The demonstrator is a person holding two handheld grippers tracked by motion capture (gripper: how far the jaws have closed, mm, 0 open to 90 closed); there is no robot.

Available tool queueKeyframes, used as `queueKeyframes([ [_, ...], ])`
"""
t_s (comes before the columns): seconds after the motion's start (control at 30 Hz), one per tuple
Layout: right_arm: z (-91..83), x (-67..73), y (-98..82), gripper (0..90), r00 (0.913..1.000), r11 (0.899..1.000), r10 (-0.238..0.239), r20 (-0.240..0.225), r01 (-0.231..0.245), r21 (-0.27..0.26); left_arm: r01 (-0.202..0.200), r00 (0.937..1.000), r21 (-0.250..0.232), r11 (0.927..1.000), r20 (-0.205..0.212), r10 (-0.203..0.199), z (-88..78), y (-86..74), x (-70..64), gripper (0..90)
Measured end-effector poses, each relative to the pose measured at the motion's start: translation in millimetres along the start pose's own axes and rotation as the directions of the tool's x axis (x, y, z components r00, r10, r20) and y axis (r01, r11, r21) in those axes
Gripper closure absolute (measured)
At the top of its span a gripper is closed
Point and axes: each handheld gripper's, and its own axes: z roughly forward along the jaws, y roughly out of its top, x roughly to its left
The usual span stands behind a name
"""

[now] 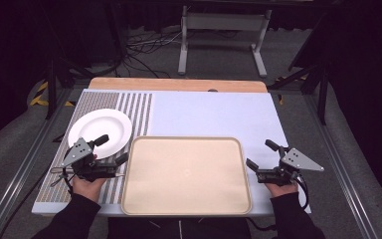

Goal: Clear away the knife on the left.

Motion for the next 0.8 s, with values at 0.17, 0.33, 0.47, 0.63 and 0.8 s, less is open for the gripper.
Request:
queueKeyframes([
  [0.17, 0.0, -0.2, -0.1, 1.8, 1.0, 1.0, 0.001, -0.003, -0.001, -0.002, -0.006, 1.0, -0.005, 1.0, 0.002, 0.006, -0.9, 0.7, -0.6, 1.2],
  [0.33, 0.1, -0.6, -0.3, 1.9, 1.0, 1.0, 0.001, -0.004, -0.001, -0.001, -0.007, 0.9999, -0.012, 0.9999, 0.009, 0.007, -0.8, 1.0, -0.8, 1.0],
  [0.47, 0.1, -0.5, -0.5, 1.8, 1.0, 1.0, 0.005, -0.004, -0.004, 0.003, -0.007, 1.0, -0.02, 0.9998, 0.006, 0.007, -1.6, 1.2, -1.3, 0.8],
  [0.63, 0.0, -0.8, -0.6, 1.9, 1.0, 1.0, 0.005, -0.005, -0.005, 0.004, -0.017, 0.9996, -0.014, 0.9998, 0.022, 0.017, -2.6, 4.2, -2.6, 2.2],
  [0.8, 0.6, -1.6, -1.1, 1.8, 0.9999, 1.0, 0.009, -0.007, -0.009, 0.005, -0.051, 0.9983, -0.002, 0.9987, 0.027, 0.052, -6.0, 9.8, -5.2, 1.3],
])
